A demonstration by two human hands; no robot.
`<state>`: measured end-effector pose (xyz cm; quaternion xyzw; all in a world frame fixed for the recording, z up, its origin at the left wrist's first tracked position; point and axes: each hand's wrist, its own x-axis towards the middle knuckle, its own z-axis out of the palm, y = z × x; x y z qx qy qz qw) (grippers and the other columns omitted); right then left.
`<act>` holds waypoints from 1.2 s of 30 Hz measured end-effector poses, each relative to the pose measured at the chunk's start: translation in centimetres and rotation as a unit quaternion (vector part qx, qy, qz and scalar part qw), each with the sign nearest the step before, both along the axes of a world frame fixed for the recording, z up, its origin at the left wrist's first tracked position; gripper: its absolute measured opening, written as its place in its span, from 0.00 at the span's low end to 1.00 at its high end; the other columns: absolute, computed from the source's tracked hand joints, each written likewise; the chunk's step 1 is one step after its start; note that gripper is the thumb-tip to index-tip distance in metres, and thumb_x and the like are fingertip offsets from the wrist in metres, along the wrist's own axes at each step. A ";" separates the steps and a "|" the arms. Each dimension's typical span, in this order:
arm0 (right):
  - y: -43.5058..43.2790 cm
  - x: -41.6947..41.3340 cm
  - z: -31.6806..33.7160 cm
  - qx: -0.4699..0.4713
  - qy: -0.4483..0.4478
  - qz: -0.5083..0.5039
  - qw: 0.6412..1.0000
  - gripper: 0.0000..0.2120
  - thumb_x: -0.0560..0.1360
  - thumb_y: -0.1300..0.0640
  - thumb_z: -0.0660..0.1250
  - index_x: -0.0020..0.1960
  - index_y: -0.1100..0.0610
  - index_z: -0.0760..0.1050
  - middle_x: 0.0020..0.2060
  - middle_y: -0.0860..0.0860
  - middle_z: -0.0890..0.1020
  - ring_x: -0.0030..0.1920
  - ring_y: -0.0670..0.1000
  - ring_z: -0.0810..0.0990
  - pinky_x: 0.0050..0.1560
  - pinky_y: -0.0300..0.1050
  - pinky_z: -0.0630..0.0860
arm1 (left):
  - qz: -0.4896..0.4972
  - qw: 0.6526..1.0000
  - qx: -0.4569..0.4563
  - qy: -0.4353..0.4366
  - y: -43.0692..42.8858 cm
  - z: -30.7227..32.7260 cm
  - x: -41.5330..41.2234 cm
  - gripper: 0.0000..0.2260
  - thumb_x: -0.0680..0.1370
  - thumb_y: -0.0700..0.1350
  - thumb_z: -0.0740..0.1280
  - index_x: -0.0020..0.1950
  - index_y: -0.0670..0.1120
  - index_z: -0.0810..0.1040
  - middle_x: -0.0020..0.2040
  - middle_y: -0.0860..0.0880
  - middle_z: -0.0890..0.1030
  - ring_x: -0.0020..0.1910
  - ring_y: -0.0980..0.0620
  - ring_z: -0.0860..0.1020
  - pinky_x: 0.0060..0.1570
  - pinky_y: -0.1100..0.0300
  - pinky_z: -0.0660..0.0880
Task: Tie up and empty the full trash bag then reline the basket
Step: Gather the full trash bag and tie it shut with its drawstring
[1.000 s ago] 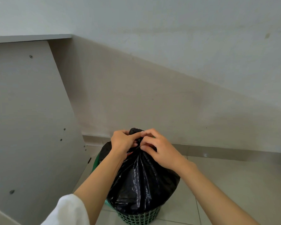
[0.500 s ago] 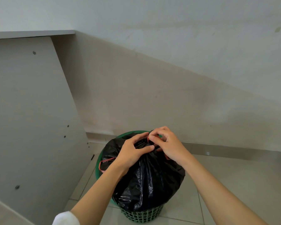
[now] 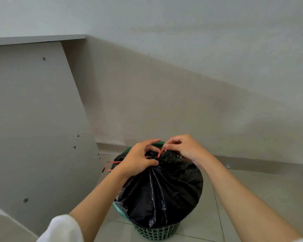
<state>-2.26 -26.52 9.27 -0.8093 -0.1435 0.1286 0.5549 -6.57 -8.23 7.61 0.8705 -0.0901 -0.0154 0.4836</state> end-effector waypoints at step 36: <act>3.1 -0.8 -1.9 -0.014 -0.100 -0.012 0.995 0.10 0.77 0.60 0.63 0.38 0.53 0.75 0.52 0.51 0.82 0.52 0.50 0.79 0.58 0.50 0.75 | 0.134 0.977 -0.136 -0.098 0.3 -1.5 -1.1 0.14 0.72 0.38 0.72 0.55 0.49 0.78 0.52 0.56 0.82 0.53 0.64 0.79 0.52 0.71 0.73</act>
